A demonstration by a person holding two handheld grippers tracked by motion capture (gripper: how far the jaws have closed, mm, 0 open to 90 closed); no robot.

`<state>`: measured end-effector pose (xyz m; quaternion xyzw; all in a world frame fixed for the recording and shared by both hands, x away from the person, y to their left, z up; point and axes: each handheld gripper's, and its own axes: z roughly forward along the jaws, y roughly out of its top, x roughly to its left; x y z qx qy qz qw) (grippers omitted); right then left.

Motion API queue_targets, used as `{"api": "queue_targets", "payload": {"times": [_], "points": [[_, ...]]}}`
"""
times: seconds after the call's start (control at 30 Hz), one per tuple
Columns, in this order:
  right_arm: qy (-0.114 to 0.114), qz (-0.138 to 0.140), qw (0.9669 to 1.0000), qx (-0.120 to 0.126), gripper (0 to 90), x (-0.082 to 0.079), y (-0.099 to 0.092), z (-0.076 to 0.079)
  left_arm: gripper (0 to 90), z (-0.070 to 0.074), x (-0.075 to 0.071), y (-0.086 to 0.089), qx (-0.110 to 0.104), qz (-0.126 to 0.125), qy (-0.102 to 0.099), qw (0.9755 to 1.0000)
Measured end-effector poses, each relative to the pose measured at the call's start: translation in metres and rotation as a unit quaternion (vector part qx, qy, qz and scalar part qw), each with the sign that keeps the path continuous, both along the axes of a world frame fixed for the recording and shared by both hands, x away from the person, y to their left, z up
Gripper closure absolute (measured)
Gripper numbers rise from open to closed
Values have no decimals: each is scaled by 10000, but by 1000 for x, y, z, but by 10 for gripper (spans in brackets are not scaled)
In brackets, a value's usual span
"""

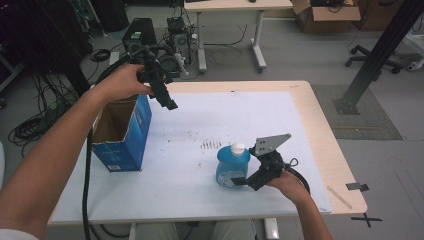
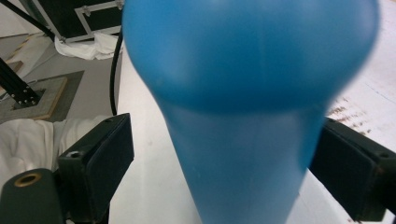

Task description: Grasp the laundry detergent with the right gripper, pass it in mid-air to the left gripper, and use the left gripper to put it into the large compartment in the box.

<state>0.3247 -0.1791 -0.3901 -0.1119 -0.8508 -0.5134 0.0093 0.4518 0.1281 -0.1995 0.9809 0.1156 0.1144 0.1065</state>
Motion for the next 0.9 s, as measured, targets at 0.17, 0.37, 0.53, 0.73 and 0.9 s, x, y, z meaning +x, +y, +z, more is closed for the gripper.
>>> {"api": "queue_targets", "payload": {"times": [0.17, 0.37, 0.53, 0.73, 0.9], "points": [[-10, 37, 10000, 70, 151, 1, 4, 0, 78, 0, 0, -1, 22, -15, -6, 10000], [-61, 89, 9999, 114, 209, 1, 6, 1, 80, 0, 0, 0, 7, -11, -10, 10000], [-92, 50, 9998, 146, 265, 2, 5, 1, 81, 0, 0, 0, 20, 4, -5, 10000], [-158, 12, 9998, 155, 308, 3, 3, 1, 81, -1, 0, -1, 7, 2, -2, 10000], [-200, 16, 9997, 166, 339, 4, 3, 1, 81, -1, 0, -2, 25, -20, 7, 10000]]}}
